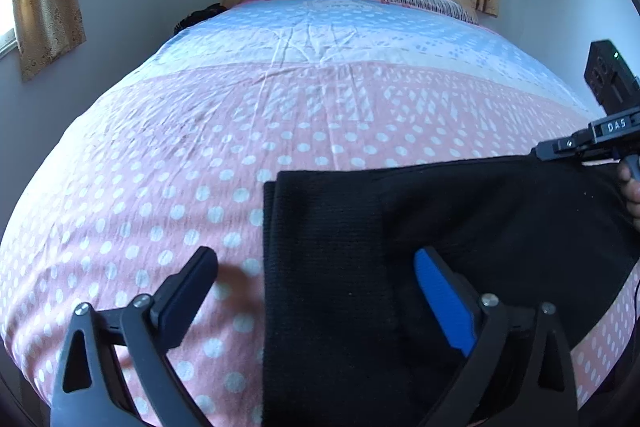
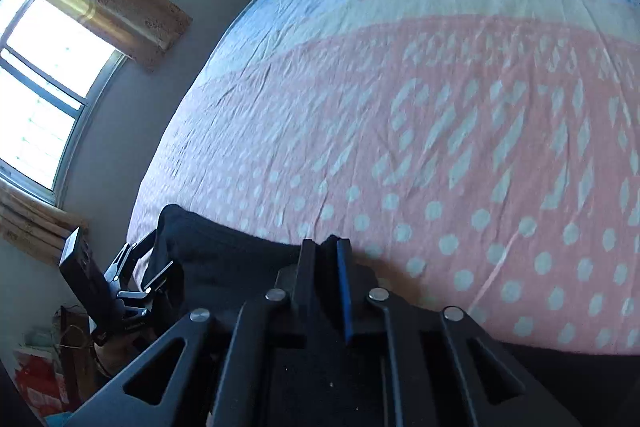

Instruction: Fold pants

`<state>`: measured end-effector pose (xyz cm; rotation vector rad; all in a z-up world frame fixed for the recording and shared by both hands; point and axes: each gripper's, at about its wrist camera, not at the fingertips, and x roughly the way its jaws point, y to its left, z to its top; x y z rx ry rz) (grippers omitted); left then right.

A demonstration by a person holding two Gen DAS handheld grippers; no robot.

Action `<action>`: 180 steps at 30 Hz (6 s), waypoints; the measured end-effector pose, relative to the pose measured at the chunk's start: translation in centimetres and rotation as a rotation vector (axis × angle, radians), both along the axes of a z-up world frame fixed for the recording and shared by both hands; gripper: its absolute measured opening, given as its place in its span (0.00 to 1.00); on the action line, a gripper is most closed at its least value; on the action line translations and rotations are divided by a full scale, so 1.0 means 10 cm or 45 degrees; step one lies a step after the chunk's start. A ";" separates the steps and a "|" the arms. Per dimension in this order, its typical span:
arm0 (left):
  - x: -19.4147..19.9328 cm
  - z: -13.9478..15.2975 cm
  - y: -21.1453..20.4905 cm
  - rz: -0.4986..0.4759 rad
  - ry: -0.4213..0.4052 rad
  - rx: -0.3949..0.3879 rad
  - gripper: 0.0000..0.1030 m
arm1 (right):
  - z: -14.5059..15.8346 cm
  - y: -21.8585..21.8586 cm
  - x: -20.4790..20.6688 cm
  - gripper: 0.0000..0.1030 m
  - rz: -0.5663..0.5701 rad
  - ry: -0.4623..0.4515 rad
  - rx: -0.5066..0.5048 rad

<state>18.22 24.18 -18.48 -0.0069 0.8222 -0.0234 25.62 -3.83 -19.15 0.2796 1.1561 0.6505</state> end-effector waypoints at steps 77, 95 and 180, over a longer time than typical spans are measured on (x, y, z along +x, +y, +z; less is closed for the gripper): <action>-0.16 0.32 -1.58 -0.158 -0.147 -0.053 1.00 | 0.30 -5.33 -2.21 0.15 -1.120 -0.299 0.039; -0.31 0.47 -2.34 -0.541 -0.069 -0.375 0.98 | 0.46 -2.03 -1.41 0.19 -0.171 -0.504 -0.509; -0.20 0.21 -2.77 -0.449 -0.003 -0.246 0.53 | 0.43 -2.69 -1.05 0.66 -0.419 -0.494 -0.054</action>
